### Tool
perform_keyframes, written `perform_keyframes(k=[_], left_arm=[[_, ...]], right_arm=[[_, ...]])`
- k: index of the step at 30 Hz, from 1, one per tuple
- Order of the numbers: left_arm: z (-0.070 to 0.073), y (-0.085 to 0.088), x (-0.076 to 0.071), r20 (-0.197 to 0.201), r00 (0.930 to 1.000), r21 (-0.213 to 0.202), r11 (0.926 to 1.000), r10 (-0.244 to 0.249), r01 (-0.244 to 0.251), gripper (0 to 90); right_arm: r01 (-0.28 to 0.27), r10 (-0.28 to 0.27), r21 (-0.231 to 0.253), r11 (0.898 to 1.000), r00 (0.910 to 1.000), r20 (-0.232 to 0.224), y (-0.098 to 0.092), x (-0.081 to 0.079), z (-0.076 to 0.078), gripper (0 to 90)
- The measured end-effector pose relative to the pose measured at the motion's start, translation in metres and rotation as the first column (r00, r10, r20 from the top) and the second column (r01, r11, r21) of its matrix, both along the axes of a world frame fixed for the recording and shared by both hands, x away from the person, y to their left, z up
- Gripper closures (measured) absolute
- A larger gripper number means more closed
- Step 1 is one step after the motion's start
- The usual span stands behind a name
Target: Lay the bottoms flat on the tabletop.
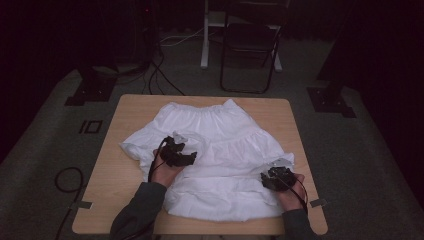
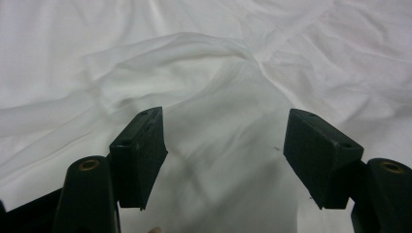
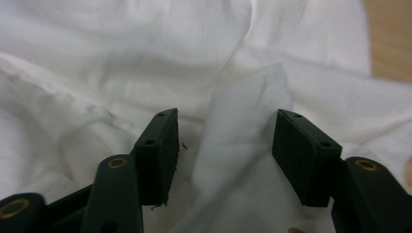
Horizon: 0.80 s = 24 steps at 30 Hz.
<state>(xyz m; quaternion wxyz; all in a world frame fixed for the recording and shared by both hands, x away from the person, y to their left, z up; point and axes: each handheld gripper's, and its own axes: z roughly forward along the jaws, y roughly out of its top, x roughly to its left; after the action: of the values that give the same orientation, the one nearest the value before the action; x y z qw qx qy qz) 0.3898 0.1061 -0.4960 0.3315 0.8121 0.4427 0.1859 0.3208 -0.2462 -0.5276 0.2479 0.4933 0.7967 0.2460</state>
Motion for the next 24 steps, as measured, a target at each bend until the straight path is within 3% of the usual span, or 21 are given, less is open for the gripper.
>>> perform_keyframes(k=[2, 5, 7, 11, 14, 18, 24], left_arm=[[-0.01, -0.006, 0.005, -0.023, 0.9997, 0.036, 0.9994, -0.004, 0.005, 30.3], [-0.023, -0.005, 0.008, -0.046, 0.9985, 0.069, 0.9972, 0.03, -0.026, 34.7], [-0.028, 0.001, 0.007, -0.056, 0.9969, 0.102, 0.9936, 0.055, -0.049, 45.4], [-0.026, 0.018, -0.003, -0.037, 0.9964, 0.091, 0.9932, 0.076, -0.073, 72.0], [-0.02, 0.034, -0.02, -0.005, 0.9964, 0.106, 0.9909, 0.085, -0.084, 80.9], [-0.013, 0.068, -0.052, 0.019, 0.9928, 0.107, 0.987, 0.118, -0.12, 82.8], [-0.015, 0.128, -0.106, 0.01, 0.9813, 0.12, 0.9741, 0.192, -0.192, 84.0]], right_arm=[[-0.003, 0.003, -0.003, 1.0, 1.0, -0.005, 0.0, 0.001, -0.005, 40.9], [0.006, -0.006, 0.017, 1.0, 0.9999, -0.012, -0.003, 0.001, -0.006, 40.6], [0.009, -0.008, 0.03, 1.0, 0.9998, -0.015, -0.004, 0.001, -0.006, 40.6], [0.017, -0.016, 0.059, 0.998, 0.9996, -0.024, -0.007, 0.002, -0.007, 40.8], [0.022, -0.019, 0.083, 0.996, 0.9995, -0.026, -0.01, 0.002, -0.008, 41.0], [0.029, -0.026, 0.111, 0.993, 0.9991, -0.033, -0.012, 0.002, -0.009, 41.3], [0.03, -0.026, 0.115, 0.993, 0.9991, -0.033, -0.013, 0.002, -0.009, 41.4]])
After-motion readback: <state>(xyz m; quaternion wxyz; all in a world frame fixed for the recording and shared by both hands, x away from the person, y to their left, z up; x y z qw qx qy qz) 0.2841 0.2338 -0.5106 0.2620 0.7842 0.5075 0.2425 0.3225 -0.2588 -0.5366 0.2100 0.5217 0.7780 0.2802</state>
